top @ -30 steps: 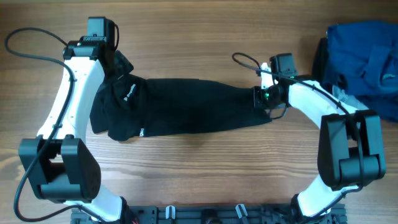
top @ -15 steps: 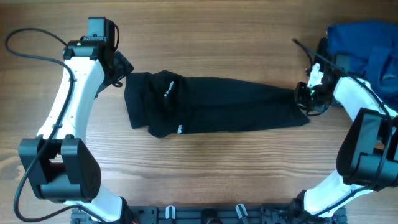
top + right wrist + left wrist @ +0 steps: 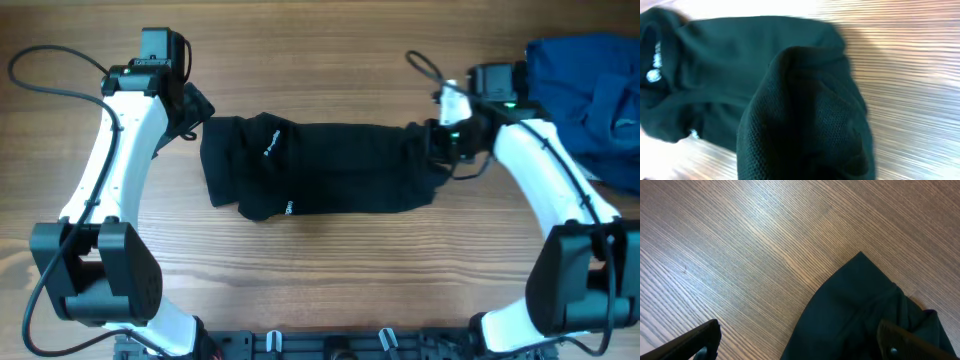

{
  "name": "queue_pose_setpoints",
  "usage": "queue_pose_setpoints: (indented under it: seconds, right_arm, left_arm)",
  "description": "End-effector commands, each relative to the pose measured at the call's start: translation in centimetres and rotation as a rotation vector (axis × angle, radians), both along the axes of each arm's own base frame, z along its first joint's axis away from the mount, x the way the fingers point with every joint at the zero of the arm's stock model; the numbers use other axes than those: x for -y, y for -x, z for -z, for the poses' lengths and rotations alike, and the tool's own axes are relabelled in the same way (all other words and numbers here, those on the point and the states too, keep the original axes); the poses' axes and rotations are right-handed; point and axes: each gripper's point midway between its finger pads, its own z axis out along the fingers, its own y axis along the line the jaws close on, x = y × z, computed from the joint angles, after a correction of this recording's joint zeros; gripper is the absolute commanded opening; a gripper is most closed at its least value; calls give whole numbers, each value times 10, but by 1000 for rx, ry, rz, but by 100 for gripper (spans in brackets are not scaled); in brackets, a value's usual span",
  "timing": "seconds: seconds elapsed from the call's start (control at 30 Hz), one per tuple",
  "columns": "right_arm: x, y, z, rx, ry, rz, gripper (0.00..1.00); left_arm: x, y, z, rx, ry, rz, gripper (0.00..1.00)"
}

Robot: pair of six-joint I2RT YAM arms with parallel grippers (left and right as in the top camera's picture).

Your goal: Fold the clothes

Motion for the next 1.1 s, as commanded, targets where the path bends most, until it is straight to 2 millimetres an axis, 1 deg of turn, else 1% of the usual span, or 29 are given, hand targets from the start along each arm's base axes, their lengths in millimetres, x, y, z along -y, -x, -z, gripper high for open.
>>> queue_pose_setpoints:
  seconds: [0.0,0.1,0.13,0.17,0.2,0.23,0.27,0.3,0.4,0.47,0.53,0.63,0.7,0.73,0.83,0.87,0.9,0.93,0.97,1.07]
  right_arm:
    - [-39,0,-5,16,22,1,4]
    - [-65,-5,-6,57,29,3,5]
    - [-72,-5,-7,67,24,4,11]
    - [-77,-6,-8,72,16,4,23]
    - [-84,-5,-9,77,7,-1,40]
    - [-90,-3,-10,79,1,-16,60]
    - [-98,1,-11,76,-15,-38,69]
    - [-107,7,-13,65,-45,-65,71]
    - [-123,19,-17,48,-109,-144,71]
    - [-122,22,-16,44,-106,-166,70]
    - [-109,19,-9,46,-28,-136,70]
    - [-90,18,0,48,83,-102,67]
    - [-83,17,4,58,127,-107,61]
    - [-82,19,6,56,131,-119,58]
    - [-79,28,21,16,147,-128,49]
    - [-79,31,28,-1,152,-129,43]
    - [-79,33,33,-16,154,-137,40]
    - [-81,35,35,-25,149,-147,35]
    - [-87,40,41,-43,133,-184,29]
    - [-106,54,47,-54,120,-286,27]
  left_arm:
    - [-1,0,-8,24,-3,-12,100]
    - [-1,0,-8,23,-3,-11,100]
    - [-2,0,-8,23,-3,-11,100]
    - [-2,0,-8,23,-3,-11,100]
    - [-1,0,-8,24,-3,-11,100]
    - [-1,0,-8,24,-3,-11,100]
    - [-1,-1,-8,27,-3,-11,100]
    - [-1,-2,-8,31,-3,-11,100]
    - [-1,-3,-8,36,-3,-12,100]
    - [-1,-3,-9,36,-3,-12,100]
    - [-1,-3,-8,35,-3,-12,100]
    - [-1,-3,-8,35,-2,-12,100]
    - [-1,-3,-9,38,-2,-12,100]
    - [-1,-4,-9,38,-2,-12,100]
    - [-1,-4,-9,38,-2,-12,100]
    - [-1,-4,-9,38,-2,-12,100]
    - [-1,-4,-9,38,-2,-12,100]
    - [-1,-4,-9,38,-2,-12,100]
    - [-1,-4,-9,38,-2,-12,100]
    - [-1,-4,-9,38,-2,-12,100]
